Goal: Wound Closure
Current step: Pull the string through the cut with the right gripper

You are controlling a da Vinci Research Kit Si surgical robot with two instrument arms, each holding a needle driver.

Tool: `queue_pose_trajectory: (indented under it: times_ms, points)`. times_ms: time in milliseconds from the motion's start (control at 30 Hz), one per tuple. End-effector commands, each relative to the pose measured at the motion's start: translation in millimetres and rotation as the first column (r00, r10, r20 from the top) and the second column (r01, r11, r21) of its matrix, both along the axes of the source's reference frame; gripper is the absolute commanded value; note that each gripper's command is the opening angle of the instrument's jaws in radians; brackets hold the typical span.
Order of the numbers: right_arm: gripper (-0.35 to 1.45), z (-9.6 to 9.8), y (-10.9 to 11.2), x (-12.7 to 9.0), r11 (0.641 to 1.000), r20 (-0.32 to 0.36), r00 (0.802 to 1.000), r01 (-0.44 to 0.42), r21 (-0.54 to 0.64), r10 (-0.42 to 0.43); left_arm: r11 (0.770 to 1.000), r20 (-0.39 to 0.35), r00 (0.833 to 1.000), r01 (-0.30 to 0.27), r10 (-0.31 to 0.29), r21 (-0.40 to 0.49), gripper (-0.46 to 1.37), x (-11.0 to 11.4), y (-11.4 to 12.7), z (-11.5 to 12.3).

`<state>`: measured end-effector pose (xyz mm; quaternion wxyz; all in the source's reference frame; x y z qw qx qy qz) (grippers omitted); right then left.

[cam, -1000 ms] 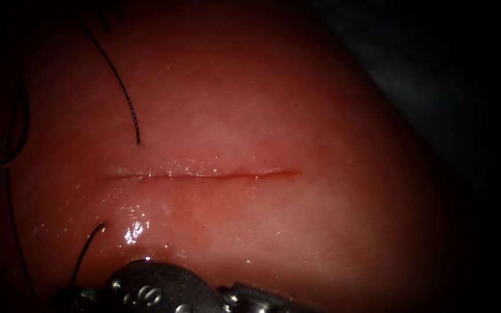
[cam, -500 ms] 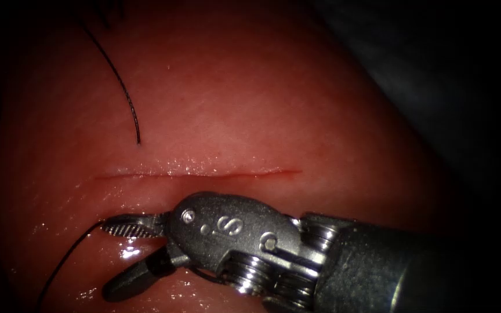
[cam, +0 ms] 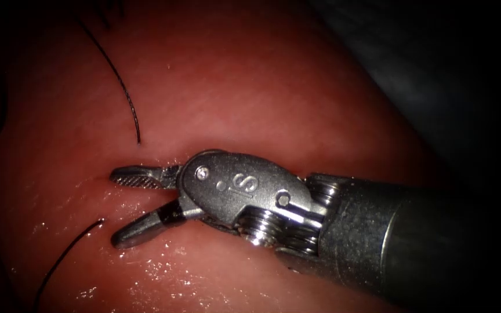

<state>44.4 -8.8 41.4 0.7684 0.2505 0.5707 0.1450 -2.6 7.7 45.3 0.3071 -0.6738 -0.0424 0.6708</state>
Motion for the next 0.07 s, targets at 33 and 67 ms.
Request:
queue_pose_trajectory:
  times_ms: [33, 67]
  points:
    - [0.65, -0.1, -0.1, 0.0, 1.0, -0.001, 1.0, 0.001, -0.005, -0.001, 1.0, 0.002, 1.0, -0.002, 0.002, -0.001, -0.35, 0.0, 0.0, 0.0]
    - [0.65, -0.1, -0.1, 0.0, 1.0, -0.002, 1.0, 0.003, -0.004, -0.003, 1.0, 0.002, 1.0, -0.002, 0.002, -0.001, -0.35, 0.0, 0.0, 0.0]
